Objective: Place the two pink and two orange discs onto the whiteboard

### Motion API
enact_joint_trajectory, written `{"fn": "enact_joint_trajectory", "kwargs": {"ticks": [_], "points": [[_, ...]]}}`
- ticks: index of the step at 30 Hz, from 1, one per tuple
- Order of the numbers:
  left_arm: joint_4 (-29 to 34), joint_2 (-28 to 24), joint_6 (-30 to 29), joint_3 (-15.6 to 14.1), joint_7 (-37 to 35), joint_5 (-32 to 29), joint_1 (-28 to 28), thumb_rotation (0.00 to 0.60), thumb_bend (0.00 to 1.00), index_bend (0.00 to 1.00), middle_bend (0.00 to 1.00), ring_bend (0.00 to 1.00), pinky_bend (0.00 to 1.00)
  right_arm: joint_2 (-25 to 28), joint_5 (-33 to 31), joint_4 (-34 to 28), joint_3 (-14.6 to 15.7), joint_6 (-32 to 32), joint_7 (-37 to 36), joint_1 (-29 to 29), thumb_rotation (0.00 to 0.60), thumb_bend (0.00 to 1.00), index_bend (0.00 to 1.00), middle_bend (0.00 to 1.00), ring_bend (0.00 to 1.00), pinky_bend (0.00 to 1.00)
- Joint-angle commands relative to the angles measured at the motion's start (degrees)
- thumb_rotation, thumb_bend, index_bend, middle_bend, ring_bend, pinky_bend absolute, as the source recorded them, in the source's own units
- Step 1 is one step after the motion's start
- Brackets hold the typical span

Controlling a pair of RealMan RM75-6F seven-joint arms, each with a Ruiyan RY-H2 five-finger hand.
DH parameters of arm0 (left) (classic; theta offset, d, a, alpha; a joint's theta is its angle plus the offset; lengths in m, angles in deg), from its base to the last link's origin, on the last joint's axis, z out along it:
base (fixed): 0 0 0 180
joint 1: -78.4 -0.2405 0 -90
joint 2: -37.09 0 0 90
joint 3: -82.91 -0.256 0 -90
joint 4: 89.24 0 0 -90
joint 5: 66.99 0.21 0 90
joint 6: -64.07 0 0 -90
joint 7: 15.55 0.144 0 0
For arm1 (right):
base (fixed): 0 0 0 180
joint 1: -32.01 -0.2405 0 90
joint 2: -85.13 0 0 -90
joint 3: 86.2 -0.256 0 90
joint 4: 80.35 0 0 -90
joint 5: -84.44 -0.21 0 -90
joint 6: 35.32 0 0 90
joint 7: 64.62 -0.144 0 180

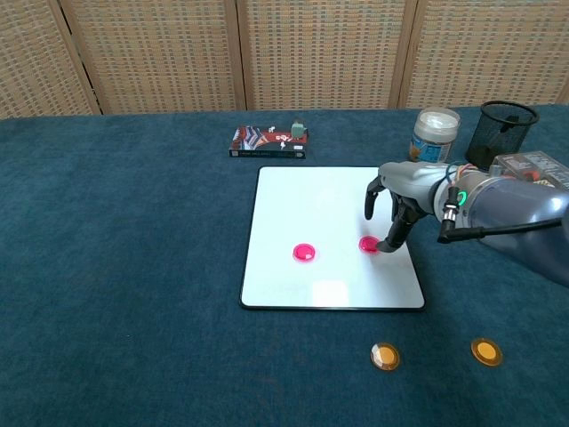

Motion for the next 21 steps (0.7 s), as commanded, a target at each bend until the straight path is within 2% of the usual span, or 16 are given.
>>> {"fn": "enact_joint_trajectory", "kwargs": {"ticks": [1, 3, 7, 11, 13, 14, 15, 21], "points": [[-0.04, -0.01, -0.04, -0.03, -0.02, 0.07, -0.02, 0.600, 0.00, 0.00, 0.00, 0.00, 0.00, 0.75, 0.54, -1.13, 0.34, -0.66, -0.27, 0.33, 0.600, 0.31, 0.33, 0.98, 1.00, 1.00], [-0.03, -0.02, -0.10, -0.06, -0.10, 0.19, -0.03, 0.600, 0.00, 0.00, 0.00, 0.00, 0.00, 2.06, 1.55, -3.00, 0.97, -1.39, -0.75, 1.02, 0.600, 0.31, 0.33, 0.98, 1.00, 1.00], [0.10, -0.07, -0.39, -0.22, -0.02, 0.65, -0.14, 0.600, 0.00, 0.00, 0.00, 0.00, 0.00, 7.41, 5.88, -10.16, 4.35, -2.24, -3.53, 4.63, 0.600, 0.31, 0.33, 0.98, 1.00, 1.00], [0.19, 0.08, -0.81, -0.45, 0.31, 1.24, -0.33, 0.600, 0.00, 0.00, 0.00, 0.00, 0.00, 12.43, 13.74, -15.45, 9.41, -3.27, -7.37, 8.84, 0.600, 0.34, 0.35, 0.98, 1.00, 1.00], [0.21, 0.17, -1.06, -0.56, 0.57, 1.54, -0.44, 0.600, 0.00, 0.00, 0.00, 0.00, 0.00, 13.75, 19.64, -16.40, 12.54, -4.87, -9.12, 11.03, 0.600, 0.36, 0.35, 0.98, 1.00, 1.00], [0.27, 0.28, -1.16, -0.67, 0.88, 1.75, -0.50, 0.600, 0.00, 0.00, 0.00, 0.00, 0.00, 14.82, 24.63, -17.42, 15.89, -6.30, -11.11, 13.42, 0.600, 0.36, 0.35, 0.98, 1.00, 1.00], [0.30, 0.36, -1.17, -0.73, 1.05, 1.79, -0.53, 0.600, 0.00, 0.00, 0.00, 0.00, 0.00, 15.32, 27.26, -17.62, 17.34, -6.74, -12.97, 14.72, 0.600, 0.36, 0.36, 0.98, 1.00, 1.00], [0.55, 0.95, -1.29, -0.92, 2.63, 2.08, -0.56, 0.600, 0.00, 0.00, 0.00, 0.00, 0.00, 17.77, 35.44, -17.05, 22.40, -6.08, -19.28, 19.11, 0.600, 0.36, 0.39, 0.98, 1.00, 1.00]]}}
